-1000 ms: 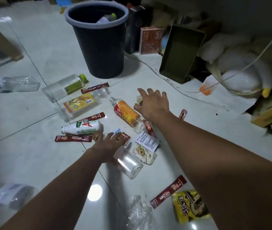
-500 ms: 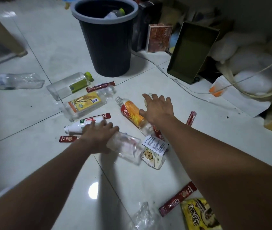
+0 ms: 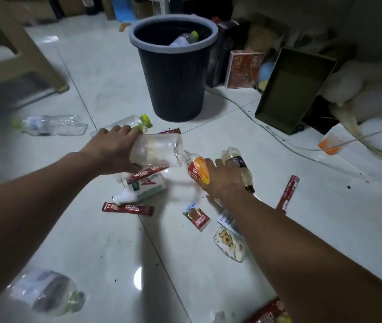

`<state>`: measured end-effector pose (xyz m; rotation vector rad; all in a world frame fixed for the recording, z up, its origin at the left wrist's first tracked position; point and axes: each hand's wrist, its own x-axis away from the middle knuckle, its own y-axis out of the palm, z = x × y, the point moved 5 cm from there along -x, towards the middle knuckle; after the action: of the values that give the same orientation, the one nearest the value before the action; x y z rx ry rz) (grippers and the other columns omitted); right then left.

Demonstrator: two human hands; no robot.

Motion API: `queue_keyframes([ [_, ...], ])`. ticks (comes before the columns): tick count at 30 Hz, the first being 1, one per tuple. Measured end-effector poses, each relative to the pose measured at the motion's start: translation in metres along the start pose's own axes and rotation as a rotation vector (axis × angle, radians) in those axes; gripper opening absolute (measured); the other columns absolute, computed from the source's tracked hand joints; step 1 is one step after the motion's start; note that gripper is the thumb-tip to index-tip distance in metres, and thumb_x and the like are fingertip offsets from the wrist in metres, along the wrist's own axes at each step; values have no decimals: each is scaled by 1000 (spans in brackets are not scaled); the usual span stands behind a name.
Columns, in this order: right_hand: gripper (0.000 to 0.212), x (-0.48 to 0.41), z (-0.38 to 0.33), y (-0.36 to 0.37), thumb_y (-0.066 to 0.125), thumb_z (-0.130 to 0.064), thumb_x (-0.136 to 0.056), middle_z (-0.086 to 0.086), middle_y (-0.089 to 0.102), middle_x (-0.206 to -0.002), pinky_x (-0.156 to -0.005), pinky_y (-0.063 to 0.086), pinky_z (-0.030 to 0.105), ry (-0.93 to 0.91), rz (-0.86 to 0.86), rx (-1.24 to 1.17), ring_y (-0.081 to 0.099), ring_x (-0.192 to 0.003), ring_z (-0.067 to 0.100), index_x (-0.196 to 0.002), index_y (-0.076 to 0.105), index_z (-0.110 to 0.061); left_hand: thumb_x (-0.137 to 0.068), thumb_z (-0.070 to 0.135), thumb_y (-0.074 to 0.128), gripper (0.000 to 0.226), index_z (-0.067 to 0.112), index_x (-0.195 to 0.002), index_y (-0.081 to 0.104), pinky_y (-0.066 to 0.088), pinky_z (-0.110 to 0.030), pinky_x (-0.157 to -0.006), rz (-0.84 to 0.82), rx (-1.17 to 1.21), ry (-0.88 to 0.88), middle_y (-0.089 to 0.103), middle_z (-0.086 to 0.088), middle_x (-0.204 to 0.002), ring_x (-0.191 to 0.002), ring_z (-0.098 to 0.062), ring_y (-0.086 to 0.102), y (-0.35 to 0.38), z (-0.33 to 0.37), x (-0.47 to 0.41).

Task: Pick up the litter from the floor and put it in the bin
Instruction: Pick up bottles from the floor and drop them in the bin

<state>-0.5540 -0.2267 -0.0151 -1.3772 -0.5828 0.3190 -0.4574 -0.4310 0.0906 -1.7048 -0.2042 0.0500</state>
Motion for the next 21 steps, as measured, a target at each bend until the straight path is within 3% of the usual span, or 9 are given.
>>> queue_keyframes([
  [4, 85, -9, -3, 11, 62, -51, -86, 8, 40, -142, -102, 34, 42, 56, -111, -107, 37, -132, 31, -149, 15, -19, -68, 52, 73, 84, 11, -133, 38, 38, -44, -94, 35, 19, -38, 50, -11, -125, -115, -33, 48, -4, -6, -5],
  [11, 102, -18, -15, 35, 74, -41, -80, 13, 36, -143, -100, 38, 42, 146, -142, -206, 41, -129, 32, -151, 7, -11, -68, 52, 72, 82, 11, -130, 39, 38, -44, -91, 72, 48, -24, 50, -12, -126, -114, -33, 46, 7, 4, -12],
  [21, 83, -16, -19, 46, 63, -22, -89, 18, 41, -135, -92, 44, 40, 184, -33, -184, 50, -118, 32, -150, 10, -8, -69, 51, 73, 83, 10, -133, 38, 36, -44, -91, 101, 100, -16, 50, -12, -126, -114, -33, 45, 9, 14, -19],
])
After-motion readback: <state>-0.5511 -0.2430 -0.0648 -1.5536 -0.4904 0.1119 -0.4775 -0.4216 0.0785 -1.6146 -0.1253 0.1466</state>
